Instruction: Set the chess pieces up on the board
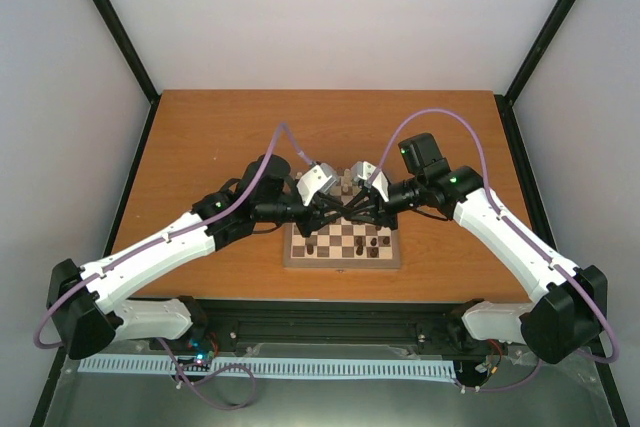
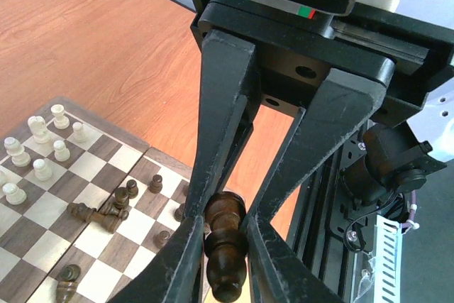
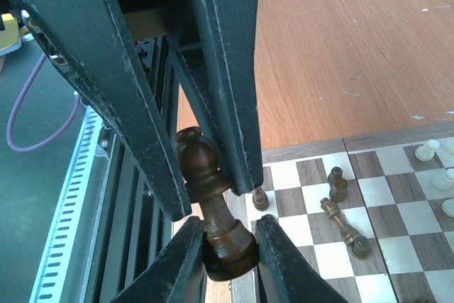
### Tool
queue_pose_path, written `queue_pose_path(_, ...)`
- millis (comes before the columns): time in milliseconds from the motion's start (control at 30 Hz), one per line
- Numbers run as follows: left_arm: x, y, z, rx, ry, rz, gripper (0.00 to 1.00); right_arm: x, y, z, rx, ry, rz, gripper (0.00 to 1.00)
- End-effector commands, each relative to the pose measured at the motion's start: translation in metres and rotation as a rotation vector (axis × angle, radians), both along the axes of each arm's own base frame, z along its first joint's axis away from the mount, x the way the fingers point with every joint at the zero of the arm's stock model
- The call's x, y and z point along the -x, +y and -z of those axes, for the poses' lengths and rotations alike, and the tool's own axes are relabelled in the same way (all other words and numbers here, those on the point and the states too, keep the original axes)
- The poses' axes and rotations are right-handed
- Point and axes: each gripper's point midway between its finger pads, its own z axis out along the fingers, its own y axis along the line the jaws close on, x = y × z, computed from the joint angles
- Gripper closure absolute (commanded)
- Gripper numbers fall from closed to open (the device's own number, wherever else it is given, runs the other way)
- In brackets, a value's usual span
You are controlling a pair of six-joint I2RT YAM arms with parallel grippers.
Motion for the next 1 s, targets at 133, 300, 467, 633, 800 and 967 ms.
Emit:
queue_pose_path(133, 0.001, -0.002, -0.015, 0.012, -0.015, 0.010, 0.79, 0.003, -0.002, -0.006, -0.023, -0.002, -0.009, 0.84)
queue_pose_path(300, 0.002, 0.000, -0.014, -0.002, -0.011, 0.007, 0.86, 0.002, -0.003, -0.006, -0.025, -0.004, -0.004, 0.79)
queue_pose_path(467, -0.011, 0.012, -0.004, -0.106, -0.017, -0.074, 0.87, -0.003, -0.019, -0.008, -0.025, -0.028, 0.026, 0.50)
queue_pose_path(633, -0.021, 0.033, 0.036, -0.338, 0.027, -0.148, 0.86, -0.025, -0.052, -0.003, -0.017, -0.001, 0.149, 0.45)
queue_pose_path(800, -0.019, 0.040, 0.062, -0.457, 0.073, -0.138, 0.86, -0.072, -0.092, 0.001, 0.032, 0.010, 0.394, 0.45)
queue_pose_path(967, -0.015, 0.039, 0.082, -0.608, 0.088, -0.102, 0.86, -0.096, -0.115, 0.016, 0.112, 0.010, 0.548, 0.44)
